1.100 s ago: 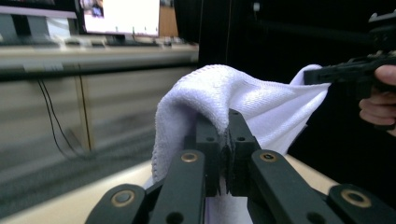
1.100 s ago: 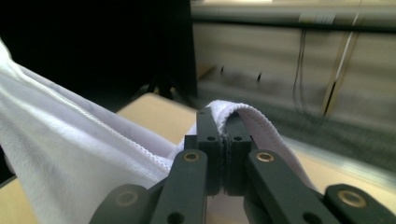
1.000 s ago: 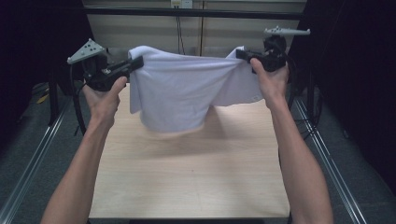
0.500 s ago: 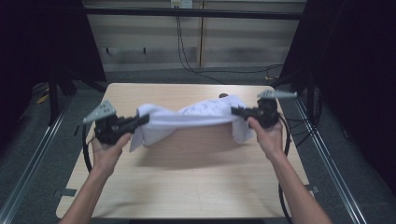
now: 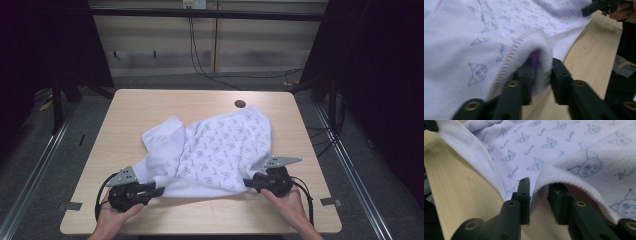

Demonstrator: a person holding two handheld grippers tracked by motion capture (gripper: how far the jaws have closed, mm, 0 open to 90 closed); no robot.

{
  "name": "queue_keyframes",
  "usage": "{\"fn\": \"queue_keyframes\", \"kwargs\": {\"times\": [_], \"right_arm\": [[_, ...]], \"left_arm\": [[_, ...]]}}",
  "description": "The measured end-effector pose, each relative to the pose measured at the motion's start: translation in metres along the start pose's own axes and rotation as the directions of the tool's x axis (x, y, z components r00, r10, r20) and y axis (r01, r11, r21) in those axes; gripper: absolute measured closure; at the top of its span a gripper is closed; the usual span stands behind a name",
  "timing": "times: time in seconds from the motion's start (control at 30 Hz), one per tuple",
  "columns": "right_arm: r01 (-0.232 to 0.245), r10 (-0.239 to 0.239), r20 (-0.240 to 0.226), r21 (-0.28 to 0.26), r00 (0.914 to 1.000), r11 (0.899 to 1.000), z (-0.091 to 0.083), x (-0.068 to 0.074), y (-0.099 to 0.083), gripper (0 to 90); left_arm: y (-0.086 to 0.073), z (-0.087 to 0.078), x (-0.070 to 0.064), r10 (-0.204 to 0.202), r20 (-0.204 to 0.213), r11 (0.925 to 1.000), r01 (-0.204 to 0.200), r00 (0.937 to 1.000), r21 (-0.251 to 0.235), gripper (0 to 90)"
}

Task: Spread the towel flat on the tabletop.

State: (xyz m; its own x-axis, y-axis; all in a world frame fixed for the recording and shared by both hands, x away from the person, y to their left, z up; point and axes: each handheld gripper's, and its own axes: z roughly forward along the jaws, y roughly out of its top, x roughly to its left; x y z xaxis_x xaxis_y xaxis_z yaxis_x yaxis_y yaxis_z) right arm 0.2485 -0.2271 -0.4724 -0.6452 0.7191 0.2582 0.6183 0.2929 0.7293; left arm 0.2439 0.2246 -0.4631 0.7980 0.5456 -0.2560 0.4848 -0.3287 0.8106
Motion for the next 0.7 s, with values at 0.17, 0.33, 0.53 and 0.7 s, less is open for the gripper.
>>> {"fn": "queue_keyframes", "kwargs": {"times": [0.17, 0.33, 0.53, 0.7], "right_arm": [[-0.035, 0.036, 0.014, -0.066, 0.9992, 0.997, -0.037, -0.003, -0.016, 54.5], [-0.047, 0.051, 0.043, -0.09, 0.9978, 0.995, -0.051, -0.003, -0.022, 53.8], [-0.005, 0.015, 0.092, -0.102, 0.9956, 0.995, -0.045, -0.002, -0.008, 51.4], [0.021, -0.015, 0.055, -0.117, 0.9984, 0.993, -0.027, 0.002, 0.008, 50.7]], "left_arm": [[0.003, -0.01, 0.007, -0.014, -0.012, 0.999, 0.013, 0.9998, -0.043, 56.3], [0.022, -0.003, 0.029, -0.019, -0.036, 0.9959, 0.015, 0.9992, -0.09, 66.7], [0.037, 0.037, 0.062, -0.056, -0.082, 0.9975, 0.053, 0.9951, -0.047, 74.0], [0.018, 0.072, 0.06, 0.08, -0.127, 0.9852, -0.059, 0.9887, 0.161, 90.0]]}}
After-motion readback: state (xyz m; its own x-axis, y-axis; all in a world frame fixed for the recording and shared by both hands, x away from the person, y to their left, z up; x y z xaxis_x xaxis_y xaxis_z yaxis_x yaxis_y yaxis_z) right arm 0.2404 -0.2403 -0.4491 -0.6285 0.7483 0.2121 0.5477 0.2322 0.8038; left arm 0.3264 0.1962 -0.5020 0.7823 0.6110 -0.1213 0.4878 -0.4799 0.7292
